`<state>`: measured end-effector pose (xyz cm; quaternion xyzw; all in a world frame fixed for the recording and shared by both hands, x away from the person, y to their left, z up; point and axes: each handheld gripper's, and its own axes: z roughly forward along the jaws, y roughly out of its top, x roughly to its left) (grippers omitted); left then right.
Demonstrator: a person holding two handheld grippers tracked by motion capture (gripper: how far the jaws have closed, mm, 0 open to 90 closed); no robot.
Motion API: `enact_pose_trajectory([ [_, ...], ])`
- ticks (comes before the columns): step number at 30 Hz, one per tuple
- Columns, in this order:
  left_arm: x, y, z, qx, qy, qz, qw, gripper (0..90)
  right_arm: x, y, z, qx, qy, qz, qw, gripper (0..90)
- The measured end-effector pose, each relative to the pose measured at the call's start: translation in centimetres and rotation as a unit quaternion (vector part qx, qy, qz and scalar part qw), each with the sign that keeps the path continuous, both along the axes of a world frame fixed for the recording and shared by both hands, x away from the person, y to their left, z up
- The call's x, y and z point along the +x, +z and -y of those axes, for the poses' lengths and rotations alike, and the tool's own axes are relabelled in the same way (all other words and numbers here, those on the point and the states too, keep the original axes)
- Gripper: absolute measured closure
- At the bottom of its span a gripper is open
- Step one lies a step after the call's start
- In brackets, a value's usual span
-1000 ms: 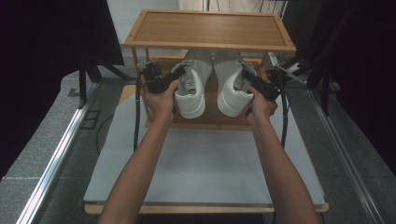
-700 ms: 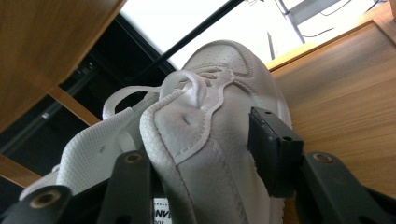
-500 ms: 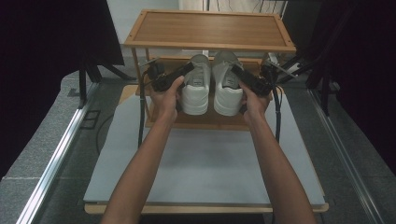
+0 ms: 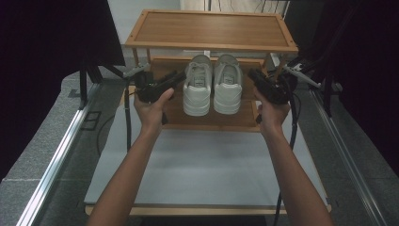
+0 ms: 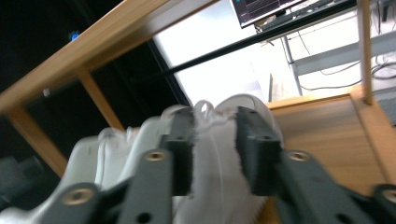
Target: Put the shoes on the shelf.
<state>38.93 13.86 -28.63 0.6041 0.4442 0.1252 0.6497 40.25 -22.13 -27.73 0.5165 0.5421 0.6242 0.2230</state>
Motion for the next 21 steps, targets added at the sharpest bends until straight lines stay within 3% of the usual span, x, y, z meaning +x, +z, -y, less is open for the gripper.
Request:
enact_pose_trajectory([
  [2, -0.7, -0.1, -0.1, 0.012, -0.005, 0.003, 0.9999, 68.3, -0.6, 0.0, 0.1, -0.009, 0.01, 0.0, 0.9999, 75.4],
  [3, -2.1, -0.3, -0.2, 0.041, -0.009, 0.014, 0.999, 71.9, -1.8, -0.1, 0.3, -0.027, 0.027, -0.005, 0.9992, 79.0],
  [4, -2.1, -0.3, -0.2, 0.041, -0.009, 0.014, 0.999, 73.9, -1.8, -0.1, 0.3, -0.027, 0.027, -0.005, 0.9992, 79.0],
  [5, -3.4, -0.8, -0.4, 0.064, -0.021, 0.025, 0.9974, 76.6, -3.1, -0.3, 0.3, -0.046, 0.047, -0.003, 0.9978, 81.0],
  [6, -3.4, -0.8, -0.4, 0.064, -0.021, 0.025, 0.9974, 79.1, -3.1, -0.3, 0.3, -0.046, 0.047, -0.003, 0.9978, 81.0],
  [7, -4.3, -1.4, -0.5, 0.079, -0.034, 0.023, 0.996, 81.8, -4.3, -0.7, 0.2, -0.078, 0.056, 0.003, 0.9954, 84.0],
  [9, -4.9, -2.1, -0.4, 0.081, -0.057, 0.013, 0.9951, 85.3, -5.2, -1.4, -0.1, -0.096, 0.074, 0.003, 0.9925, 85.8],
  [10, -4.9, -2.1, -0.4, 0.081, -0.057, 0.013, 0.9951, 86.4, -5.2, -1.4, -0.1, -0.096, 0.074, 0.003, 0.9925, 85.8],
  [11, -5.1, -2.7, 0.2, 0.085, -0.08, 0.005, 0.9931, 86.9, -5.8, -2.1, -0.5, -0.103, 0.095, -0.003, 0.9901, 87.5],
  [12, -5.1, -2.7, 0.2, 0.085, -0.08, 0.005, 0.9931, 87.4, -5.9, -2.3, -0.7, -0.107, 0.101, -0.004, 0.9891, 88.2],
  [14, -5.0, -3.5, 1.5, 0.115, -0.089, 0.002, 0.9894, 88.8, -5.9, -2.8, -1.3, -0.122, 0.111, -0.004, 0.9862, 88.8],
  [17, -4.4, -4.0, 2.6, 0.125, -0.088, -0.003, 0.9883, 89.4, -5.6, -3.4, -2.3, -0.156, 0.107, -0.001, 0.982, 89.1],
  [19, -3.8, -4.3, 2.9, 0.114, -0.096, -0.004, 0.9888, 89.6, -5.2, -3.6, -2.7, -0.166, 0.107, 0.0, 0.9803, 89.2],
  [21, -3.6, -4.3, 3.0, 0.107, -0.101, -0.008, 0.9891, 89.6, -5.2, -3.7, -2.8, -0.162, 0.106, 0.005, 0.9811, 89.2],
])
